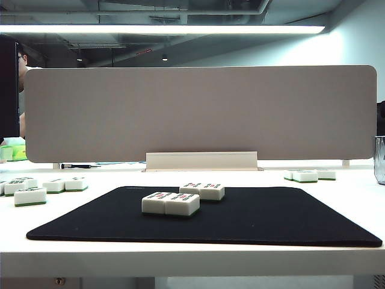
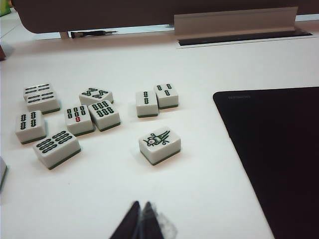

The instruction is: Arrange four mahjong tiles into a neat stack, creating two layers of paired tiles.

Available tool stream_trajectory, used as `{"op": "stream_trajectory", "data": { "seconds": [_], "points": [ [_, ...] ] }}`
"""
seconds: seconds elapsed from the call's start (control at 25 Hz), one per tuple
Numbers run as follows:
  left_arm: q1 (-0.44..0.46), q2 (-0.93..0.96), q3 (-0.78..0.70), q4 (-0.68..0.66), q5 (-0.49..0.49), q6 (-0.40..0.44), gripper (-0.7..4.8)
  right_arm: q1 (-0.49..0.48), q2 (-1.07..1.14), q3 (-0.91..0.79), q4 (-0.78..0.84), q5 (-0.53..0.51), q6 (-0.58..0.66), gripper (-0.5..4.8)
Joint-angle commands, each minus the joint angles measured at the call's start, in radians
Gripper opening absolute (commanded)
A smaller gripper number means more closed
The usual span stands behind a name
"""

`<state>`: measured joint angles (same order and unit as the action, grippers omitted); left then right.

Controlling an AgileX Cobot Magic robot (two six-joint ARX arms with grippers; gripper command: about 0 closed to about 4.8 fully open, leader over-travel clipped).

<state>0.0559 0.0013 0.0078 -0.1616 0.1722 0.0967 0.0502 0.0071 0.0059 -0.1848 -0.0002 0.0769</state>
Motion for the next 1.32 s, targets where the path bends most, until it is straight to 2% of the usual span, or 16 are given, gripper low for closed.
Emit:
{"op": "stream_trajectory", "data": {
  "seconds": [0.04,0.88,1.32],
  "points": [
    [0.0,0.0,-0.002,-0.005,0.005,-0.001,-0.05,0.0,-0.009,0.0,0.002,0.0,-0.002,-0.01],
    [0.0,0.0,-0.002,-0.005,0.005,-0.001,-0.05,0.001,-0.009,0.027,0.06,-0.002,0.002,-0.01],
    [0.0,0.0,-0.002,-0.005,0.005,-0.001,-0.06,0.001,-0.008,0.27,-0.083,-0.003,0.005,-0.01]
  ]
}}
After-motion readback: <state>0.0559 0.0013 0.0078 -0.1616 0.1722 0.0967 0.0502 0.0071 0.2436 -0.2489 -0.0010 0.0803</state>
